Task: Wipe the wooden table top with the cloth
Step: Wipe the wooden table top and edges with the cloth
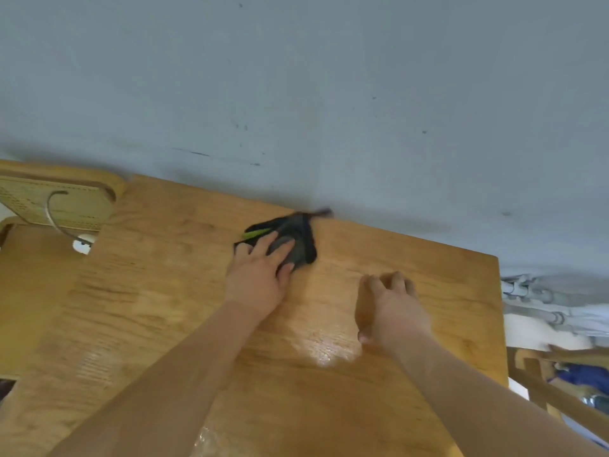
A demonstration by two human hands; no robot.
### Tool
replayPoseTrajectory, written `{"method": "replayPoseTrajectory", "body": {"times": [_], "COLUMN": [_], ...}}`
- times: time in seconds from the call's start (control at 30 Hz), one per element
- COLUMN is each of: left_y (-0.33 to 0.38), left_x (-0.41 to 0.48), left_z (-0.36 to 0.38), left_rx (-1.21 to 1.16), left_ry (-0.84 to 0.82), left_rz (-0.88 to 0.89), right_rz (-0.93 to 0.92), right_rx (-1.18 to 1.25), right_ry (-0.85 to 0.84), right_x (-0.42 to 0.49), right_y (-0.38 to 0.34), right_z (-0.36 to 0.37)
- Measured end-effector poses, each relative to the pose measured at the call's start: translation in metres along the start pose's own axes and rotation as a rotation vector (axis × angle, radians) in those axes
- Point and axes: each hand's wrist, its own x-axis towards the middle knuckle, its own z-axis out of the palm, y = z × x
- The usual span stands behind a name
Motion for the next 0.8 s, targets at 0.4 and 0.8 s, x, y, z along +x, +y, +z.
{"method": "replayPoseTrajectory", "body": {"times": [0.4,0.8], "left_y": [-0.031,-0.027], "left_x": [-0.003,-0.008], "left_z": [-0.006,-0.007], "left_rx": [-0.069,0.099], "left_ry": [0.075,-0.082], "left_rz": [0.149,0.659], "right_rz": [0.034,0.017], "right_rx": [0.041,0.054], "right_ry": [0.003,0.042], "right_x": [0.003,-0.002], "right_y": [-0.011,-0.003], "right_z": [0.0,0.006]}}
